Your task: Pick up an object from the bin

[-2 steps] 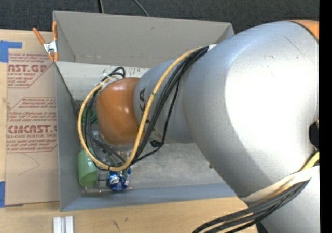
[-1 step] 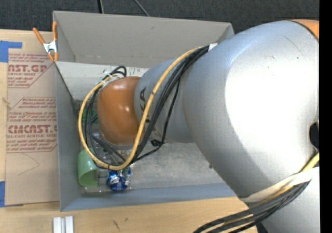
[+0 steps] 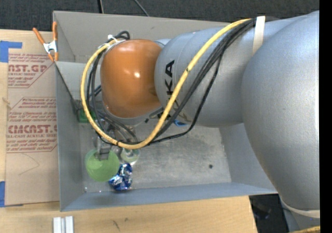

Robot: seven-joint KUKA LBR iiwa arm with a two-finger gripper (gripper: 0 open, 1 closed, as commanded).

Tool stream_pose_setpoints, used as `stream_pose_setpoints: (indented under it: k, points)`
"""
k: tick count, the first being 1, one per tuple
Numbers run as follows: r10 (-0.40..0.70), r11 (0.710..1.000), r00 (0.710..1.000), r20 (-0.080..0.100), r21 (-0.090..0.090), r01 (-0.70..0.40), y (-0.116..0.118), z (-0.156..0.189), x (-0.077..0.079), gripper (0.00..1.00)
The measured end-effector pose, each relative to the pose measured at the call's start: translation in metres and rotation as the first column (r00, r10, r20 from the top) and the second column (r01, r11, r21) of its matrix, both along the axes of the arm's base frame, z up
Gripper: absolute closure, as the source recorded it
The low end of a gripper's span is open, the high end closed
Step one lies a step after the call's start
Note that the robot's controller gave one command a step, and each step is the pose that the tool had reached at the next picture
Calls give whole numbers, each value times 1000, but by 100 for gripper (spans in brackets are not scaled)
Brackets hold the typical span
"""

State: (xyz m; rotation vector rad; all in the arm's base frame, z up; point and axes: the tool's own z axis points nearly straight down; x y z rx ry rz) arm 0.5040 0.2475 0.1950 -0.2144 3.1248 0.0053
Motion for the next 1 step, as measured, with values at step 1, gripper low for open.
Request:
stream_pose_setpoints:
  k: [1]
  points:
    - [604,797,797,-4,-5,-604,-34,64,-16,100]
